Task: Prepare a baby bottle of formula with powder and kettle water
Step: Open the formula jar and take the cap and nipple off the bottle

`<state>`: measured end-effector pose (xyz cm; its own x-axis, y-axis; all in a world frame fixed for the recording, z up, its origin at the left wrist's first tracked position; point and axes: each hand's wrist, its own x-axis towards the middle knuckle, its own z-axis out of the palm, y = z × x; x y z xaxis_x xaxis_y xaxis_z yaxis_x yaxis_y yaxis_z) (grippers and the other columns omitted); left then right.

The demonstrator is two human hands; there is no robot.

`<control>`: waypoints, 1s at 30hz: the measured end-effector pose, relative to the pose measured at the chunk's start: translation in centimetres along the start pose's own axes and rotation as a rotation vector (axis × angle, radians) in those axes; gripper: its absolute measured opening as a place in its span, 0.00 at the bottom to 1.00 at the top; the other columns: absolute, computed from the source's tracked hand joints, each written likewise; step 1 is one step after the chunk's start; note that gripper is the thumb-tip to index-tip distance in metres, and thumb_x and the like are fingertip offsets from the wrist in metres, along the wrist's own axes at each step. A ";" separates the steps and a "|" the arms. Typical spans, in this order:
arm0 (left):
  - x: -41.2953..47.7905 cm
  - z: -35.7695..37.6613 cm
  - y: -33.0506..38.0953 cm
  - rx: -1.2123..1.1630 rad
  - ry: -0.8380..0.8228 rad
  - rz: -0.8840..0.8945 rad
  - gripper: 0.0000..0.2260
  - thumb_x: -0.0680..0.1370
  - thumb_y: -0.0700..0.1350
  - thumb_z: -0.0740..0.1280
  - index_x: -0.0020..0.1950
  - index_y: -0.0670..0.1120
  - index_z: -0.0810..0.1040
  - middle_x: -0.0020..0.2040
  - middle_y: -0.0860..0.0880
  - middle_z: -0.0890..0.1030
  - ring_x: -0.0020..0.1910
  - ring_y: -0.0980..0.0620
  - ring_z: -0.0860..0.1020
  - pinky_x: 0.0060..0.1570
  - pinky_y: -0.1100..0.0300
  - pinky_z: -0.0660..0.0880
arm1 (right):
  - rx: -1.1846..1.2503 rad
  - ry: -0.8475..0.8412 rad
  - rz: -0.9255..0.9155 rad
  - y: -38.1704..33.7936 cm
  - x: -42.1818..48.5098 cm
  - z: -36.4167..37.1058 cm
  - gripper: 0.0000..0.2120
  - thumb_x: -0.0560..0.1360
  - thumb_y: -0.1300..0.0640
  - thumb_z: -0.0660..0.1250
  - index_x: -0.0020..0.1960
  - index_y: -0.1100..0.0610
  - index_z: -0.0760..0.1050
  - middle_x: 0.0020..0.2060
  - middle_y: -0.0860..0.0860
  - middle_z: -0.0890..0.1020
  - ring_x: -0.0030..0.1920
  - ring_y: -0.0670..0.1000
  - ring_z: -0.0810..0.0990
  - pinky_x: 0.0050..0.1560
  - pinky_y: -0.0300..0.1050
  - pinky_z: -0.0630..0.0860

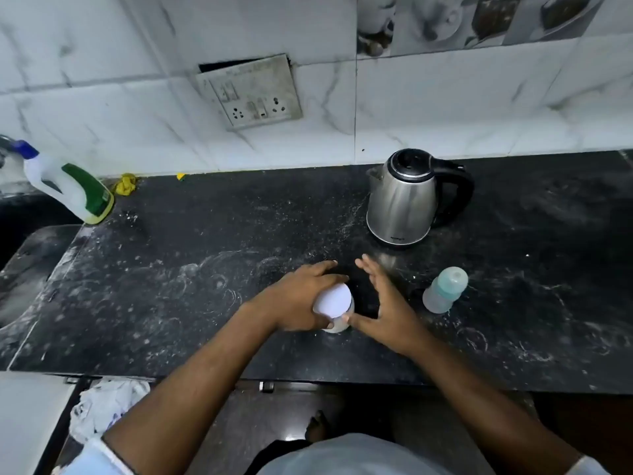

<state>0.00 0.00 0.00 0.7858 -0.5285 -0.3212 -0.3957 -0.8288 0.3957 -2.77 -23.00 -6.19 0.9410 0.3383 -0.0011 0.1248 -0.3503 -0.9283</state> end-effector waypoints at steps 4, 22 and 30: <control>1.2 0.2 -0.3 0.161 -0.020 0.130 0.42 0.73 0.49 0.81 0.84 0.53 0.66 0.80 0.45 0.68 0.73 0.39 0.72 0.70 0.37 0.74 | 0.032 -0.117 0.166 1.3 0.2 1.9 0.61 0.62 0.40 0.83 0.83 0.46 0.50 0.81 0.41 0.60 0.79 0.37 0.58 0.80 0.47 0.60; 3.5 -1.5 -0.1 0.395 -0.128 0.372 0.35 0.75 0.50 0.78 0.81 0.48 0.71 0.64 0.41 0.79 0.59 0.37 0.79 0.60 0.45 0.78 | 0.098 0.084 0.193 2.9 0.4 6.1 0.45 0.59 0.52 0.87 0.71 0.50 0.70 0.62 0.42 0.79 0.61 0.35 0.76 0.56 0.27 0.71; 4.4 0.2 -3.1 0.672 0.106 0.704 0.33 0.80 0.66 0.62 0.75 0.42 0.75 0.54 0.40 0.79 0.47 0.38 0.81 0.42 0.47 0.81 | 0.005 0.145 0.189 2.5 0.3 6.9 0.42 0.61 0.56 0.85 0.69 0.47 0.68 0.58 0.40 0.77 0.59 0.38 0.75 0.53 0.21 0.67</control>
<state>4.54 0.23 -2.84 0.2920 -0.9503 -0.1080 -0.9530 -0.2797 -0.1161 -4.30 -17.74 -11.07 0.9829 0.1381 -0.1218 -0.0588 -0.3914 -0.9184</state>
